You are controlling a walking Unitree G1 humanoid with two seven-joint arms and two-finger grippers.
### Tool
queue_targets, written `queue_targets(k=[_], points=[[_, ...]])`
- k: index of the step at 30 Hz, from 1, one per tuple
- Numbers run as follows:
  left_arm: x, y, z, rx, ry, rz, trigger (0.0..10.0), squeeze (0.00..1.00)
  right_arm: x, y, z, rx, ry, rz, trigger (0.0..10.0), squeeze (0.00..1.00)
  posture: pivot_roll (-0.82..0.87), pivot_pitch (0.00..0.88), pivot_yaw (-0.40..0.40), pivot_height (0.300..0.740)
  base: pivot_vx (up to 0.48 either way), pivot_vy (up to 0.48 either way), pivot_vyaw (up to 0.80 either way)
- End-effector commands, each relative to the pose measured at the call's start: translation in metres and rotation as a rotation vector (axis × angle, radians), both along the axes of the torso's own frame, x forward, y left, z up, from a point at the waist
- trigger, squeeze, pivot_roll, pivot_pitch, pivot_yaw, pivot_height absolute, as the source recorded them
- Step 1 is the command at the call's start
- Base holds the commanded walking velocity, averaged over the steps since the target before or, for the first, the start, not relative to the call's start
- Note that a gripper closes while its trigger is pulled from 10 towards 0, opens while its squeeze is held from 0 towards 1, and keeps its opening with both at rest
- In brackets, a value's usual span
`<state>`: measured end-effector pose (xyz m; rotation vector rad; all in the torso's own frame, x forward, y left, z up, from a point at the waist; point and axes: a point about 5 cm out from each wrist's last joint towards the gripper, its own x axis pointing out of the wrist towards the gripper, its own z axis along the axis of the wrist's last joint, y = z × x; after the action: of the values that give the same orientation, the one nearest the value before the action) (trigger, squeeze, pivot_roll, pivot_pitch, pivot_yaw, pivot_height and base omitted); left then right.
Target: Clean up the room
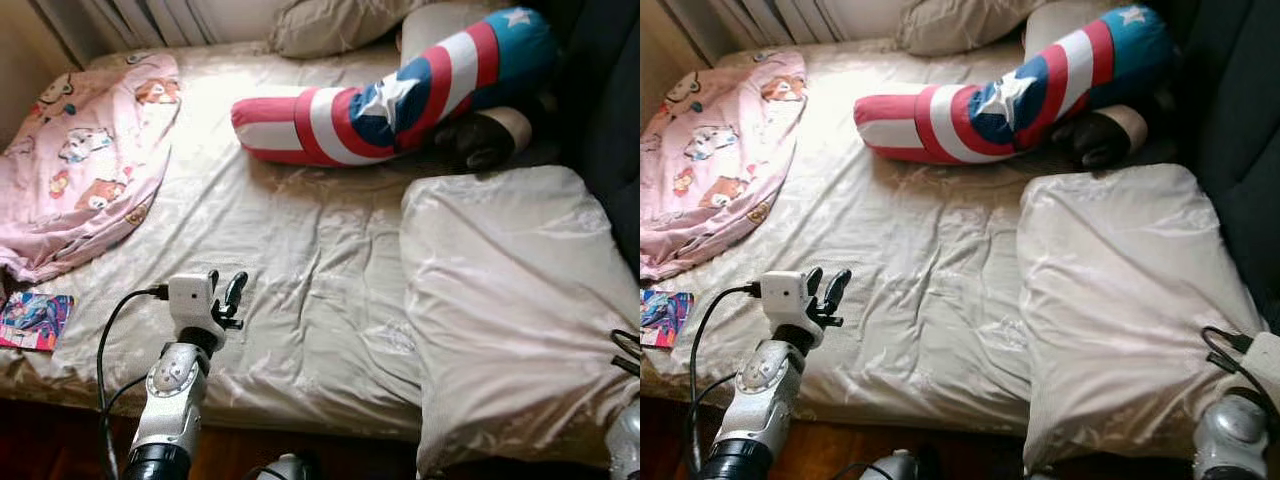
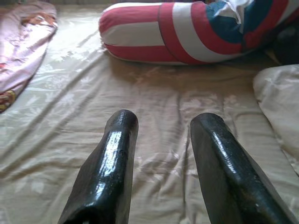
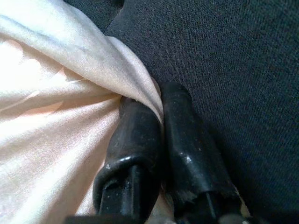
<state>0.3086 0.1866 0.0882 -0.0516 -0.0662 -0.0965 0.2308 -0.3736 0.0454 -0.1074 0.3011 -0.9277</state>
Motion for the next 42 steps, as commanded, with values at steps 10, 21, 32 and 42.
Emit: queue_targets(k=[10, 21, 32, 42], points=[[-0.004, 0.01, -0.012, 0.004, 0.036, 0.035, 10.0, 0.0, -0.014, 0.012, -0.027, 0.103, 0.084, -0.048, 10.0, 0.0, 0.02, 0.129, 0.081, 0.74, 0.0, 0.0, 0.0], [-0.006, 0.015, -0.021, -0.022, 0.062, 0.068, 10.0, 0.0, -0.006, 0.021, -0.026, 0.111, 0.056, 0.016, 10.0, 1.0, 0.03, 0.12, 0.075, 0.74, 0.0, 0.0, 0.0], [-0.008, 0.018, -0.032, -0.05, 0.106, 0.094, 10.0, 0.0, 0.049, 0.077, -0.01, 0.105, -0.065, 0.455, 10.0, 0.0, 0.01, 0.097, 0.068, 0.74, 0.0, 0.0, 0.0], [-0.041, 0.042, -0.089, -0.006, 0.418, 0.166, 10.0, 0.0, 0.015, 0.138, -0.072, 0.312, 0.159, 0.67, 10.0, 0.0, 0.01, 0.043, 0.064, 0.74, 0.0, 0.0, 0.0]])
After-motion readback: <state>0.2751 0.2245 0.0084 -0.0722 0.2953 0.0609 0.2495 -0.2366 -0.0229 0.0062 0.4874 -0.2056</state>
